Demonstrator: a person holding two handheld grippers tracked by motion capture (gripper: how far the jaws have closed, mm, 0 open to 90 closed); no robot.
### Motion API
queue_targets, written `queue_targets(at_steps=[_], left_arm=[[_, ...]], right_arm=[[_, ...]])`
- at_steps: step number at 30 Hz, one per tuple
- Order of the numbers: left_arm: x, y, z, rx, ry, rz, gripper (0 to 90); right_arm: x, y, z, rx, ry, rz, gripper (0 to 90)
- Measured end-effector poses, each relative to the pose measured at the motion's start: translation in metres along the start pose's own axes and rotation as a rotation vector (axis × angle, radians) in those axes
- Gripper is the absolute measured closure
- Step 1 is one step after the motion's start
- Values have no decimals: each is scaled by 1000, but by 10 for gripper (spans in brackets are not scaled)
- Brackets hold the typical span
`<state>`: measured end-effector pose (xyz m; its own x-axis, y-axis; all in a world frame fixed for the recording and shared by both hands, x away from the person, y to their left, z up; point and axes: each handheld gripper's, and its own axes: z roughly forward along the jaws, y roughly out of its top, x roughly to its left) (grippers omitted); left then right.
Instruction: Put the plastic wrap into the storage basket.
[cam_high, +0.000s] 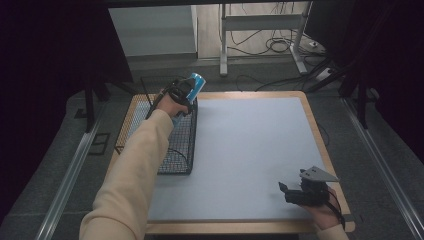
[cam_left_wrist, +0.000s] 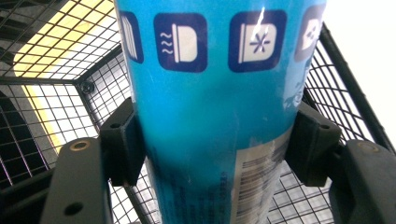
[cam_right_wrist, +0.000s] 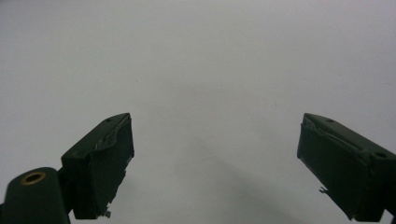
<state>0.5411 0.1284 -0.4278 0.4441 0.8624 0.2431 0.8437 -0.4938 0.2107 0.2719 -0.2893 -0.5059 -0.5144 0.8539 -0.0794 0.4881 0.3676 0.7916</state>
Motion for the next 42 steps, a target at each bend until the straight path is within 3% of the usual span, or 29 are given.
queue_targets(at_steps=[4,9,13,17,19,22,25,29,34,39,42], left_arm=[[-2,0,-1,-9,20,29,301],[0,-5,-9,-37,30,2,234],[0,-15,-27,-96,3,-25,181],[-9,-28,-44,-133,-42,-17,165],[-15,-34,-52,-168,-68,-14,160],[-30,-47,-66,-264,-90,-18,165],[-47,-61,-77,-327,-157,7,181],[-70,-77,-84,-358,-203,65,184],[-95,-97,-89,-418,-315,98,185],[-117,-117,-86,-445,-355,135,188],[-131,-128,-81,-454,-350,164,188]], right_arm=[[0,0,0,3,5,-1,112],[1,0,-1,0,5,-6,112],[0,0,-1,3,5,-3,112],[2,1,-1,-1,4,-4,112],[3,1,-2,-4,2,-9,112],[4,1,-2,-5,3,-13,112],[4,1,-2,-3,4,-14,112],[5,1,-1,-1,1,-15,112],[6,2,-2,-3,-2,-15,112],[7,1,-2,-2,4,-19,112],[7,2,-2,-2,3,-21,112]])
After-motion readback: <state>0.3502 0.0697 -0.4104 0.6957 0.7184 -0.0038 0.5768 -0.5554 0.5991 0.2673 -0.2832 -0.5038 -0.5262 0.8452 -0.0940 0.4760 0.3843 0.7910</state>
